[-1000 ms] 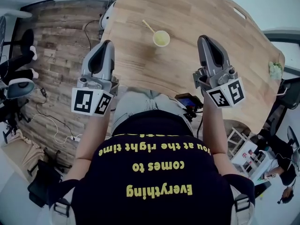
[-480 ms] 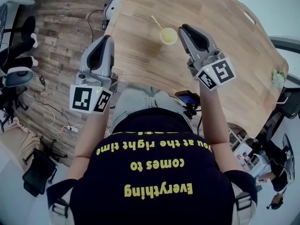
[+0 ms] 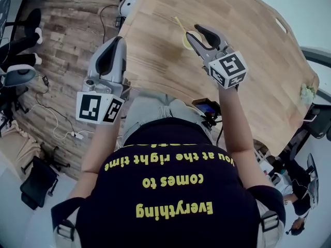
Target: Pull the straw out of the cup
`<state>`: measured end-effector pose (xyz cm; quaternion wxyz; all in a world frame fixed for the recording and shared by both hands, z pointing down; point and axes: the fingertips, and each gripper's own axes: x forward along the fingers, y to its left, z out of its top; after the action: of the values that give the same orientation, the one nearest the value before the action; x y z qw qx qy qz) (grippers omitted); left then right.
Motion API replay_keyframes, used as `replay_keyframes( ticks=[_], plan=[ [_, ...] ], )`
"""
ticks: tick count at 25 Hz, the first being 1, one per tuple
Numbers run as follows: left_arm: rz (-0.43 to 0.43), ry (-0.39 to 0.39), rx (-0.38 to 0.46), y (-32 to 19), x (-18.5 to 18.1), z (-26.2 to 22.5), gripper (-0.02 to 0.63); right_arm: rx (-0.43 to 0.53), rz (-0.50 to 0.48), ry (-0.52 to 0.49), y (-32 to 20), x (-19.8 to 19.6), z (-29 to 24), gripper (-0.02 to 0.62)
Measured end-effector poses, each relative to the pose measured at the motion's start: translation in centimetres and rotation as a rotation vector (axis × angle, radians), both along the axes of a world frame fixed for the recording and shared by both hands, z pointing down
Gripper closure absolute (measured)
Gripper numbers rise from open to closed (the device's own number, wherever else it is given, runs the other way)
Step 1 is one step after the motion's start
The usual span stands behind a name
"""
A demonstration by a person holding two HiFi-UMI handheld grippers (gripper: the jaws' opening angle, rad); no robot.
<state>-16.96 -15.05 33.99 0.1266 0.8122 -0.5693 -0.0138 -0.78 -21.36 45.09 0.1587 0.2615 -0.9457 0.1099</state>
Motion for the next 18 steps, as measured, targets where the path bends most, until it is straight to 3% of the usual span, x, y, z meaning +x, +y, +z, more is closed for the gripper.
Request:
replay_keyframes(
  ticks=[6, 18],
  plan=[
    [-0.010, 0.008, -0.009, -0.3, -0.6, 0.4, 0.606, -0.029, -0.026, 0.054, -0.2, -0.8, 2.1, 0.411],
    [-0.019, 0.009, -0.013, -0.2, -1.1, 1.1, 0.606, -0.058, -0.063, 0.101, -0.6, -2.0, 4.4, 0.403]
  ],
)
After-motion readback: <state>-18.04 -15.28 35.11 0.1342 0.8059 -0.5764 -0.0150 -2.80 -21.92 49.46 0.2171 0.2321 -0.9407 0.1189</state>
